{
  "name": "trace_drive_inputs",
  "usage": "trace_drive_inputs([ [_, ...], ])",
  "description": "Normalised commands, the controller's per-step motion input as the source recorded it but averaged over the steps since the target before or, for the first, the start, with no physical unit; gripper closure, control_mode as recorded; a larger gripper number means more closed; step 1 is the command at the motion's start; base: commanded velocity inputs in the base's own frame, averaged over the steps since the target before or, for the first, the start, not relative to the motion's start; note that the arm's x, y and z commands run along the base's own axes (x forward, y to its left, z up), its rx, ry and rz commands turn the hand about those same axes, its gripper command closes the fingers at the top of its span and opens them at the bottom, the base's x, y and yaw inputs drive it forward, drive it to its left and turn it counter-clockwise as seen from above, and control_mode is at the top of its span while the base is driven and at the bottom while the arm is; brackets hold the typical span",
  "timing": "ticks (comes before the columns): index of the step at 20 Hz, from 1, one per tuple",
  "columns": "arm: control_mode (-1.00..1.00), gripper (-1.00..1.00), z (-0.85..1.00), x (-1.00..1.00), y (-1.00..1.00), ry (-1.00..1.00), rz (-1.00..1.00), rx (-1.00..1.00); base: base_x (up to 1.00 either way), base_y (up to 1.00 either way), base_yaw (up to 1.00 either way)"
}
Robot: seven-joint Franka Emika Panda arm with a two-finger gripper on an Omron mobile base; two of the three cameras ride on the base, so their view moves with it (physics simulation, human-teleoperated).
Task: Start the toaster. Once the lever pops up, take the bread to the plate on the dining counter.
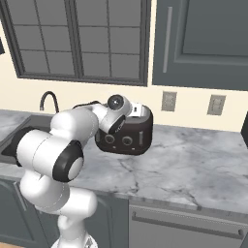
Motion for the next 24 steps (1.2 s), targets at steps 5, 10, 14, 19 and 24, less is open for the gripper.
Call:
trace_drive_inputs([
  [5,-1.00,-1.00,0.00,0.00,0.00,0.00,0.00,0.00,0.00,0.00,0.00],
  [10,-1.00,-1.00,0.00,0.00,0.00,0.00,0.00,0.00,0.00,0.00,0.00],
  [14,-1.00,-1.00,0.00,0.00,0.00,0.00,0.00,0.00,0.00,0.00,0.00],
  [19,-1.00,-1.00,0.00,0.00,0.00,0.00,0.00,0.00,0.00,0.00,0.00],
  [24,-1.00,-1.00,0.00,0.00,0.00,0.00,0.00,0.00,0.00,0.00,0.00],
])
